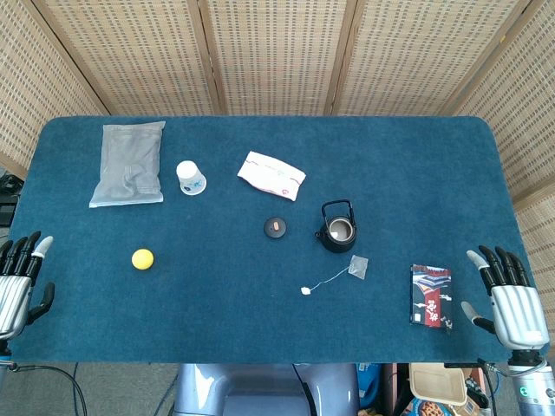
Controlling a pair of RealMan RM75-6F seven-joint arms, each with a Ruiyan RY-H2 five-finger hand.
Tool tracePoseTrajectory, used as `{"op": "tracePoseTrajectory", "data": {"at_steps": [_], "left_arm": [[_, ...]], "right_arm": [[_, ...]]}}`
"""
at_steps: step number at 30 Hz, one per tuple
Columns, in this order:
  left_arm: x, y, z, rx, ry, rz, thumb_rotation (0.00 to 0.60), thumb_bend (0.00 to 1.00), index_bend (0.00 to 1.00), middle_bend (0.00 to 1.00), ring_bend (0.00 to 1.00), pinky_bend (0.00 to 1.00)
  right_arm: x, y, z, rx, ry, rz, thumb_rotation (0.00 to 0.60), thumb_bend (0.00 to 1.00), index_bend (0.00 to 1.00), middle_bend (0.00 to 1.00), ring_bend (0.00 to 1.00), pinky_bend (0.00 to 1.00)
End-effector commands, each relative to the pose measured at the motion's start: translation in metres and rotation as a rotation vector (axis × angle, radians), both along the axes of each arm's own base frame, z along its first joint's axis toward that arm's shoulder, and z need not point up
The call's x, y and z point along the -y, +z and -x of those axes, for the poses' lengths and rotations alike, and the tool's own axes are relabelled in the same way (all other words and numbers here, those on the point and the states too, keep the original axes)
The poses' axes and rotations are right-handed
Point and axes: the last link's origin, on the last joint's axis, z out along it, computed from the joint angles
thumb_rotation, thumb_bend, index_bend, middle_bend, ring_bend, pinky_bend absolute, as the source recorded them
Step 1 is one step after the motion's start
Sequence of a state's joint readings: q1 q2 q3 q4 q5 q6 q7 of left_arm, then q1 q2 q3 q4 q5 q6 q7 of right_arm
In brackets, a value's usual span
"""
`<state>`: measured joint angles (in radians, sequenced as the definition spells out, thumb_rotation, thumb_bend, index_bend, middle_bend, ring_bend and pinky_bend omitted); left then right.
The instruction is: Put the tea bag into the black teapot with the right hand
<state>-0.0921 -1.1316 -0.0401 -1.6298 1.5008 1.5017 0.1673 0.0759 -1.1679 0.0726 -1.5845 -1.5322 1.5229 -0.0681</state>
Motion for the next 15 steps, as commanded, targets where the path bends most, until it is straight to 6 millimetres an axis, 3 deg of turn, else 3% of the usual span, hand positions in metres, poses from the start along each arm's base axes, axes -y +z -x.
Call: {"op": "tracePoseTrajectory", "data": {"at_steps": [1,15], "left_arm": [[0.001,0.0,-0.0003,0.002,-0.001,-0.002,0.6,0.54,0.0,0.0,0.0,0.0],[0.0025,0.0026,-0.0001,0.001,-0.007,-0.004,0.6,0.54,0.0,0.0,0.0,0.0]], "right_arm": [[-0.0001,-0.0004,-0.0015,0.007,0.009,-0.004,0.6,0.38,0.18,0.17,0.07,0.15],[0.0027,-0.0045,-0.0108,0.027,0.051,-0.038,0.6,0.38,0.18,0.21,0.1,0.17]]}}
